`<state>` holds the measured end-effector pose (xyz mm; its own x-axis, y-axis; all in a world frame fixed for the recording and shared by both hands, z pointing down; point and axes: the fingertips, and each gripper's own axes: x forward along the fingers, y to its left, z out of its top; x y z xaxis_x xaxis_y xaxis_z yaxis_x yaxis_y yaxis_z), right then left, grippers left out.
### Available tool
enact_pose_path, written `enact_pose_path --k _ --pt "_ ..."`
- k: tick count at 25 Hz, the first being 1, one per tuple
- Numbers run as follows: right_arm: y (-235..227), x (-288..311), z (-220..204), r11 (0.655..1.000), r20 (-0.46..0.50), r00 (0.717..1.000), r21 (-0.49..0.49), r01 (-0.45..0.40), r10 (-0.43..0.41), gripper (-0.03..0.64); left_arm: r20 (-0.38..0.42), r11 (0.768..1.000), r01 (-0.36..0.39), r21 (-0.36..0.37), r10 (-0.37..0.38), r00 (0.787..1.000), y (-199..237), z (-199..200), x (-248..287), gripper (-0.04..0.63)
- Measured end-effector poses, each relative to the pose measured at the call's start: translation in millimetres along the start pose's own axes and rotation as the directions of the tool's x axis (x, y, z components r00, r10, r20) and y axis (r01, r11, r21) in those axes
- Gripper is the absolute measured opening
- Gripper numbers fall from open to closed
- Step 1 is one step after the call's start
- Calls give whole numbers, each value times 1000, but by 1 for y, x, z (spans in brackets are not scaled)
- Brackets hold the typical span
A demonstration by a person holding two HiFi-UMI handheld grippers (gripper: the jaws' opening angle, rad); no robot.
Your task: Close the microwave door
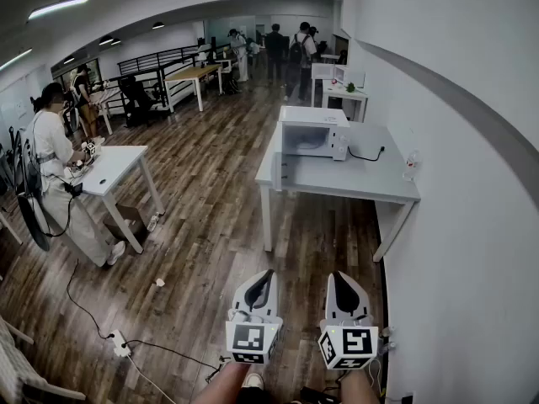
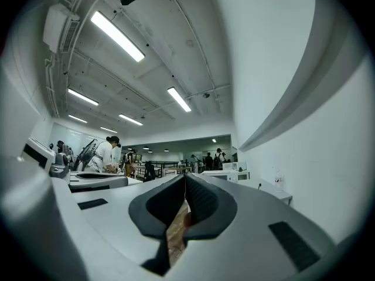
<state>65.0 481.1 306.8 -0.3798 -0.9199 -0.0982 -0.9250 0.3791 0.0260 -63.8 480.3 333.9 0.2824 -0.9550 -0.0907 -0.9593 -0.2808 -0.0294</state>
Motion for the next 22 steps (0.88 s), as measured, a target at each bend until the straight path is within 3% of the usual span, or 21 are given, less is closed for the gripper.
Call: enact_pose_path --k 22 --pt "34 94 -14 1000 16 1000 7 22 -22 29 2 1000 25 -15 -25 1000 89 -15 54 26"
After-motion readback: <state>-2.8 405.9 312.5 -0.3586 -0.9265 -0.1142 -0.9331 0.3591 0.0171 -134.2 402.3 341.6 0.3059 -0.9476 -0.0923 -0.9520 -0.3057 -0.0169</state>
